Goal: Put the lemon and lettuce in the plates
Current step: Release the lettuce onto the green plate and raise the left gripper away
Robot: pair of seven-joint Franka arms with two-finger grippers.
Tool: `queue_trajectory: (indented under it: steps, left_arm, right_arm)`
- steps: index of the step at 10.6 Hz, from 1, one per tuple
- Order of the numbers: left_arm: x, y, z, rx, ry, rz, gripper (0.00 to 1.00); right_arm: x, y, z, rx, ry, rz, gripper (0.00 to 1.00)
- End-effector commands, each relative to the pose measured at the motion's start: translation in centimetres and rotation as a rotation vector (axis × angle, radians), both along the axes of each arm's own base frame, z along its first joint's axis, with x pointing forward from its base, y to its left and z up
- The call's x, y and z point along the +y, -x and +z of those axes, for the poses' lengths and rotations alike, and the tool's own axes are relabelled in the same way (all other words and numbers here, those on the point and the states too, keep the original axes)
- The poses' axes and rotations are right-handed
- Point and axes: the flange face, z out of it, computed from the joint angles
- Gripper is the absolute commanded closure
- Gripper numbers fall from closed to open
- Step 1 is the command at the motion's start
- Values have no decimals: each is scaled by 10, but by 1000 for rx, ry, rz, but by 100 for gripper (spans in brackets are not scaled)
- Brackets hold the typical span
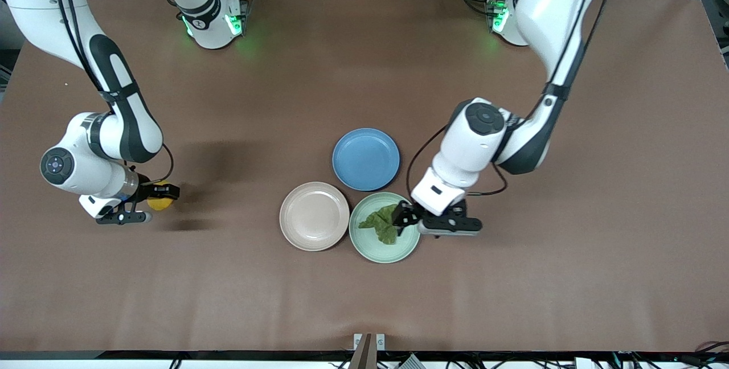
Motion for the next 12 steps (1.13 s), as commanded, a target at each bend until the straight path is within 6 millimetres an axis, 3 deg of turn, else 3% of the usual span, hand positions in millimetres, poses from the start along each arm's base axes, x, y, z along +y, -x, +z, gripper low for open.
queue_trajectory:
  steps: [1,4,8,10,12]
  left_arm:
    - [71,-1,62,84,-175,-77,0]
    - [163,8,122,237,-313,-144,0]
    - [244,34,186,328,-367,-171,0]
    - [274,66,210,344,-330,-139,0]
    - [290,87,233,317,-314,-117,0]
  right_arm:
    - [31,-12,11,-17,-21,24,68]
    - [83,-22,23,-41,-36,25,68]
    - [167,-25,38,-64,-90,-5,68]
    - [215,-27,44,-61,-113,-55,68]
    - [256,-30,43,-54,-115,-90,68]
